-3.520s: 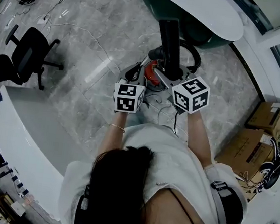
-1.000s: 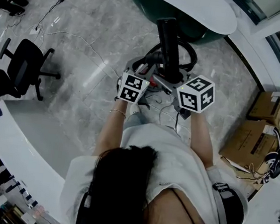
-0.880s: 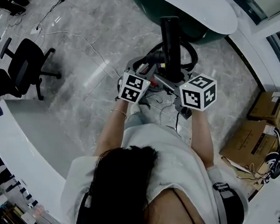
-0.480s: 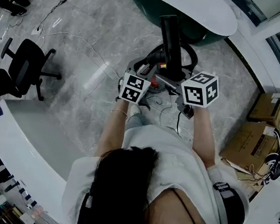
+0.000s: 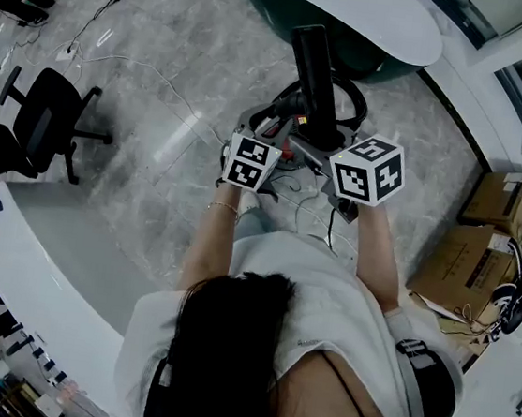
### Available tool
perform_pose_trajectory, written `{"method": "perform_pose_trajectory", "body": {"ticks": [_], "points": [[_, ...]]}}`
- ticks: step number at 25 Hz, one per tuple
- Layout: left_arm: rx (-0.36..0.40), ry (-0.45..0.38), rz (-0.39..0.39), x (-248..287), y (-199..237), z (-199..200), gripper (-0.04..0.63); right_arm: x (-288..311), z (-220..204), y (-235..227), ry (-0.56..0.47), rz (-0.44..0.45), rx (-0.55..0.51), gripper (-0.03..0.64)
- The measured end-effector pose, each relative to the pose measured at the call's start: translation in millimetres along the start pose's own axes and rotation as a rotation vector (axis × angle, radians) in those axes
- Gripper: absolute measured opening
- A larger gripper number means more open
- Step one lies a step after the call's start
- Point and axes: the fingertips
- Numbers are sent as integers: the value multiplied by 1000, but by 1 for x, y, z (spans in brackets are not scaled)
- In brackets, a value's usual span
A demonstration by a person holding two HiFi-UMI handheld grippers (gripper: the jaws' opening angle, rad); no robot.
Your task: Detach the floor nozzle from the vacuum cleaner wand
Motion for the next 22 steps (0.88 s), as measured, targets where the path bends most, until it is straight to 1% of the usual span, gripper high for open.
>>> {"method": "perform_pose_trajectory", "body": {"ticks": [4, 7, 10, 14, 18, 22], "points": [[2, 4, -9, 2, -3, 0, 167, -2, -2, -2, 4, -37, -16, 123], [-22, 2, 1, 1, -3, 0, 167, -4, 3, 4, -7, -58, -45, 123], [-38, 1, 1, 1, 3, 1, 169, -13, 28, 16, -85, -42, -85, 123], [-38, 6, -5, 0, 3, 0, 169, -27, 49, 23, -142, -25, -107, 123], [-37, 3, -6, 0, 2, 0, 167, -30, 51, 28, -146, -26, -122, 123], [-32, 9, -7, 0, 1, -1, 169, -29, 49, 28, -156, -7, -110, 123]]}}
Point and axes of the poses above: the fingertips, and each gripper's own axes: x forward along the fingers, y to its left, z out of its top, and after that the axes turned 15 degrees about z, right-handed
